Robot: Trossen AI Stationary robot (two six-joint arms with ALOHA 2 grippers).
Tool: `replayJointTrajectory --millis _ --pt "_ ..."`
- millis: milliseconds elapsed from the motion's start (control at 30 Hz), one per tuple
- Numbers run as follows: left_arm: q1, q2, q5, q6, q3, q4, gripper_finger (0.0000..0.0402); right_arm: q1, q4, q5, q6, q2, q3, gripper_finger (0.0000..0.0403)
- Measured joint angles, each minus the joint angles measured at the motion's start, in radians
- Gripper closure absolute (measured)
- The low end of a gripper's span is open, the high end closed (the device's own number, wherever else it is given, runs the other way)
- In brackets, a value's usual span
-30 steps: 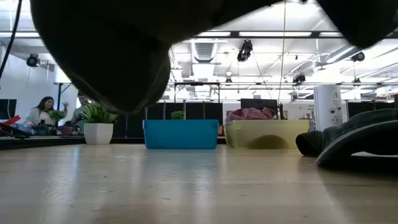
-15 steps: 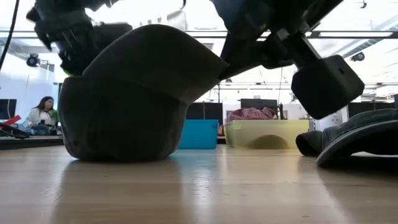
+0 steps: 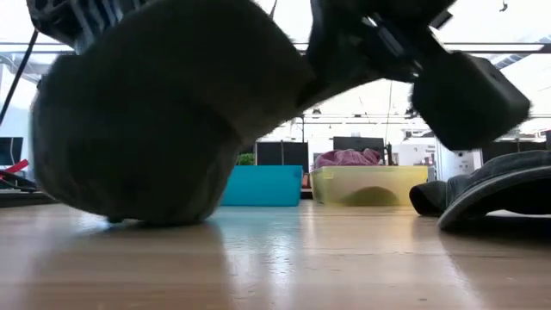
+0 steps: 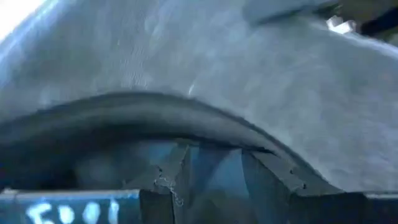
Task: Pick & Place hat
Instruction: Put the top black cap into the blue bin
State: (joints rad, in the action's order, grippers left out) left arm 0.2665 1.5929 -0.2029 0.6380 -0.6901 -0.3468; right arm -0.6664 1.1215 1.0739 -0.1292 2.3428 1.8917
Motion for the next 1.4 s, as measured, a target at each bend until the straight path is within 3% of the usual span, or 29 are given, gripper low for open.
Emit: replayJointTrajectory --millis 133,267,467,600,700,800,1000,1233,1400 --pt "0.001 -0.018 0.001 -0.015 -0.032 0.012 0.0264 -0.009 -0.007 0.009 0.003 -0.002 -0.042 0.0374" --pt "-0.001 -0.086 0.032 -0.064 -0.063 0.140 0.0264 -0.010 -0.017 0.025 0.009 -0.002 -0.072 0.0373" --pt "-0.007 -0.200 0.180 -0.164 -0.070 0.407 0.0264 -0.001 -0.026 -0.017 -0.007 0.005 -0.096 0.0374" --pt "-0.014 -0.281 0.269 -0.157 -0.064 0.517 0.0264 0.017 -0.027 -0.009 -0.011 0.003 -0.102 0.0374" --pt "-0.014 -0.295 0.280 -0.121 -0.019 0.597 0.0264 0.023 -0.029 0.025 -0.023 0.003 -0.097 0.0374" --pt "-0.013 -0.285 0.221 -0.079 0.033 0.562 0.0264 0.022 -0.031 0.048 -0.054 0.003 -0.083 0.0374" --pt "-0.012 -0.158 0.157 -0.053 0.117 0.313 0.0264 0.022 -0.035 0.048 -0.059 0.002 -0.047 0.0374" --pt "-0.007 0.046 0.069 -0.066 0.071 0.094 0.0264 0.025 -0.041 0.047 -0.073 0.000 -0.030 0.0374" --pt "-0.007 0.076 0.043 -0.081 -0.012 0.092 0.0264 0.028 -0.045 0.024 -0.061 0.000 -0.031 0.0374"
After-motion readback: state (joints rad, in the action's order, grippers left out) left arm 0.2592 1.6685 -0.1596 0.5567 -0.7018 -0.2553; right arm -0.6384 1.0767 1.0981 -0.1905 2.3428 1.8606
